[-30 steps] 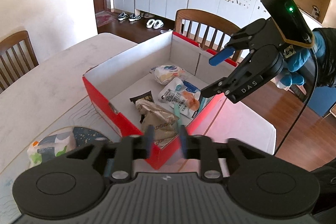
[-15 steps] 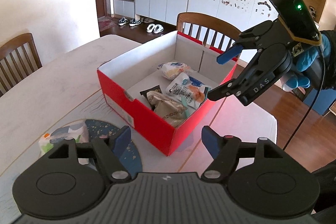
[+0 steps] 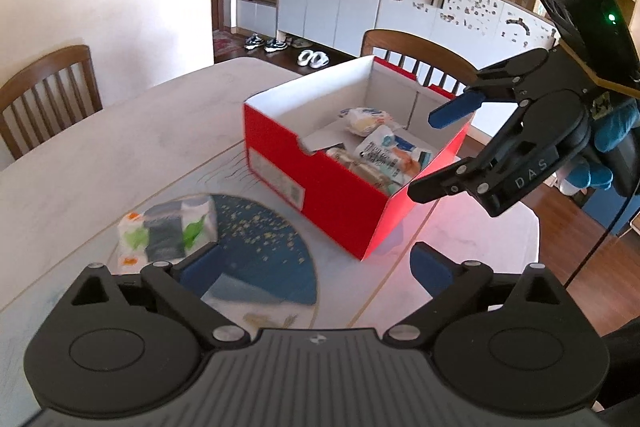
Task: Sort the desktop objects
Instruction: 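Move both open tools back over the mat toward the yellow plush and black bag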
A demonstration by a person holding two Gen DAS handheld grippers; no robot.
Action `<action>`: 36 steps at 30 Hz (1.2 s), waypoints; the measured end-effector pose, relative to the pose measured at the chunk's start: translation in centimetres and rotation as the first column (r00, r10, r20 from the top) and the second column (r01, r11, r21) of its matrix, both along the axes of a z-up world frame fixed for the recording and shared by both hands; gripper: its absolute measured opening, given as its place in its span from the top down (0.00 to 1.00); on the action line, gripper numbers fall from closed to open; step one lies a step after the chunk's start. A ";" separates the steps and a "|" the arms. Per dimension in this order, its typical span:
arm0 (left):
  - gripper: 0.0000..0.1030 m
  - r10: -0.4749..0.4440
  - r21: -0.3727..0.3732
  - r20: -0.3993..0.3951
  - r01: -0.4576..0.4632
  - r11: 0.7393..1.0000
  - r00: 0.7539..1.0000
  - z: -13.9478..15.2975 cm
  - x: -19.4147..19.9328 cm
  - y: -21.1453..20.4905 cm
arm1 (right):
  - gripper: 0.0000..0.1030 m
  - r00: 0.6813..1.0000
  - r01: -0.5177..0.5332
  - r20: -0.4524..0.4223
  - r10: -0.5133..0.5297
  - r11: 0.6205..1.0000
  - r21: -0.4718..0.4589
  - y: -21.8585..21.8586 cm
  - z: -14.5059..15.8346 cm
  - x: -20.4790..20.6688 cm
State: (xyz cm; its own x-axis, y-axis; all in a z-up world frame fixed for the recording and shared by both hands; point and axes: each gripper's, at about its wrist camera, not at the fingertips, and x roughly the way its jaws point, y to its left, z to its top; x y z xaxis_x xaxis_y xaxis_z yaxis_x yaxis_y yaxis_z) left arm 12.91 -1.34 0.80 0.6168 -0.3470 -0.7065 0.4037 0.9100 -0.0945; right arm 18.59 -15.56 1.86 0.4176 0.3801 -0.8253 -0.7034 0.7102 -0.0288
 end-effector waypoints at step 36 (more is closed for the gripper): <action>0.03 0.187 0.003 -0.014 -0.187 0.982 0.982 -5.0 -6.5 13.3 | 0.10 0.997 -0.075 -0.030 0.074 0.997 -0.033 12.3 -3.5 -4.5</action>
